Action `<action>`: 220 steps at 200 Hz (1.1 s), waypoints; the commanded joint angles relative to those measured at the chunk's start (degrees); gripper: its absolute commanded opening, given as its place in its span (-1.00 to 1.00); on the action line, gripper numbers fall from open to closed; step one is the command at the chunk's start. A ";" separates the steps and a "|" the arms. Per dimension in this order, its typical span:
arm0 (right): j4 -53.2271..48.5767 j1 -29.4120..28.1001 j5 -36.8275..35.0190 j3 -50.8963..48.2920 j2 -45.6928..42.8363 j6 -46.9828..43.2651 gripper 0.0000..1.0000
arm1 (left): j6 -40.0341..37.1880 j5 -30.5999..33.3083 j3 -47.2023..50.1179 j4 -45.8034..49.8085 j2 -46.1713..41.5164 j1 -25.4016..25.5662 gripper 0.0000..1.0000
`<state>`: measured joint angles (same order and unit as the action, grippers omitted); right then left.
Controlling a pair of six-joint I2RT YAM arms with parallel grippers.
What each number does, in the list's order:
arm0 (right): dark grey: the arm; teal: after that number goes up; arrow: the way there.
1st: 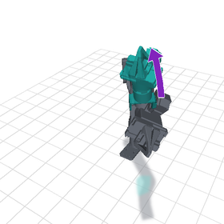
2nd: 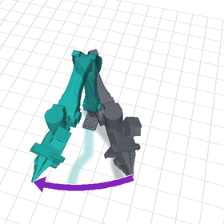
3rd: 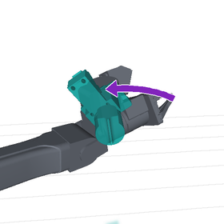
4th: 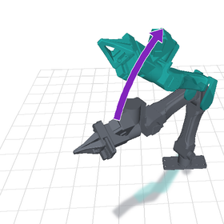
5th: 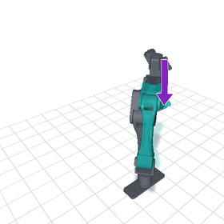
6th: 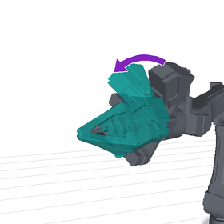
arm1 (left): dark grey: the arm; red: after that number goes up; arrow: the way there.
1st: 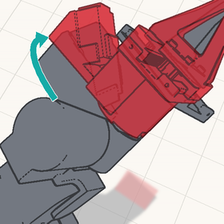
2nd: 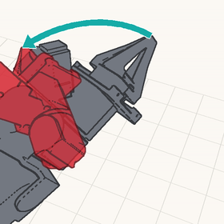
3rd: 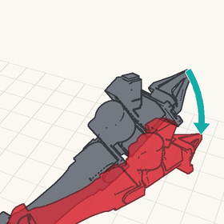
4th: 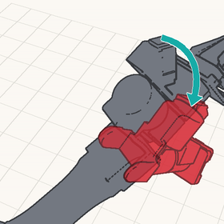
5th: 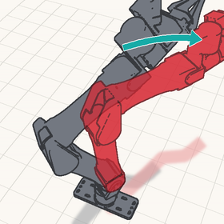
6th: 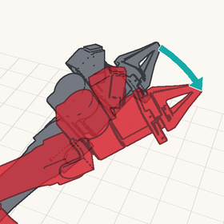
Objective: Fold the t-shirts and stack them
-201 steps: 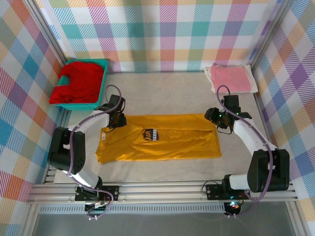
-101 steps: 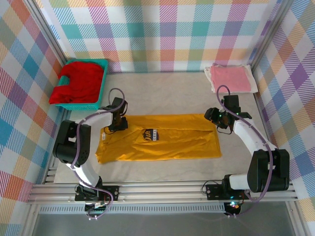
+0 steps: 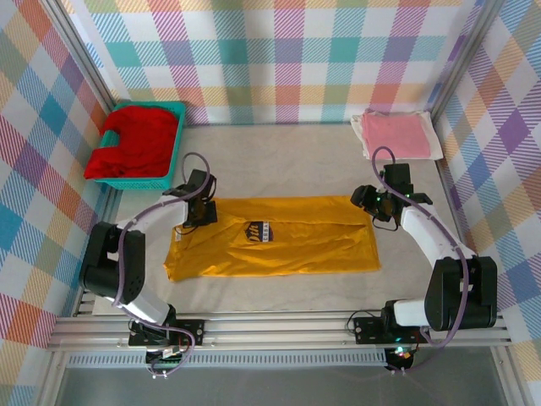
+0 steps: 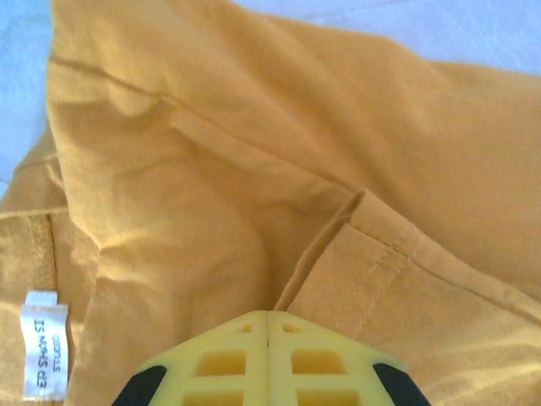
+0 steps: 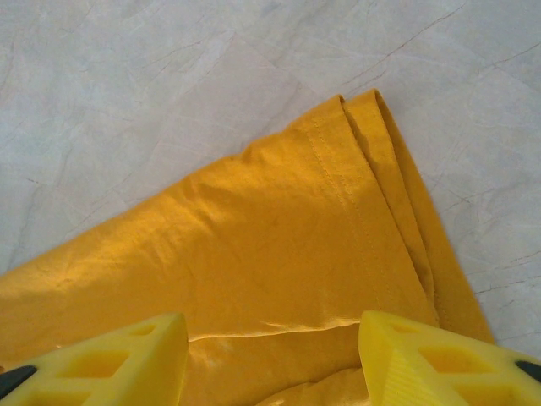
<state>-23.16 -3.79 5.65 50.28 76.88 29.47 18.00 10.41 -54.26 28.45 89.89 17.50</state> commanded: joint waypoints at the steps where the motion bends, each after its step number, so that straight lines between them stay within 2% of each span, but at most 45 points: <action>1: 0.22 -0.32 0.06 0.20 0.55 -0.83 0.12 | 1.79 0.55 2.30 1.83 -1.55 1.93 -1.00; 46: 0.37 -0.31 0.16 0.04 1.03 -0.73 0.12 | 6.11 1.55 5.71 3.28 -5.42 6.21 -1.00; 69: 0.37 -0.32 0.06 0.10 1.72 -0.83 0.13 | 6.35 3.54 4.94 5.46 -7.19 7.65 -1.00; 141: -0.32 -0.31 -0.42 0.99 2.13 -1.24 0.14 | 7.42 2.83 5.00 10.23 -10.24 14.76 -1.00; 150: -0.48 -0.27 -0.46 1.11 2.30 -1.26 0.14 | 7.95 3.30 5.29 11.31 -10.66 15.61 -0.89; 161: -0.72 -0.28 -0.44 1.36 2.53 -1.36 0.14 | 8.24 3.82 5.79 12.64 -11.32 16.53 -0.87; 183: -1.00 -0.31 -0.42 1.74 2.66 -1.46 0.15 | 8.39 3.39 5.28 15.52 -13.98 17.54 -0.51; 212: -1.83 -0.31 -0.81 2.99 2.88 -1.93 0.15 | 6.07 2.94 3.80 13.03 -23.12 17.66 -0.44; 220: -2.29 -0.34 -0.74 3.51 2.92 -2.05 0.15 | 5.16 3.69 3.65 11.02 -25.10 17.47 -0.30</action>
<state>-23.99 -3.79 5.19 50.89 79.00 29.04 25.32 12.99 -49.25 40.93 72.03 34.50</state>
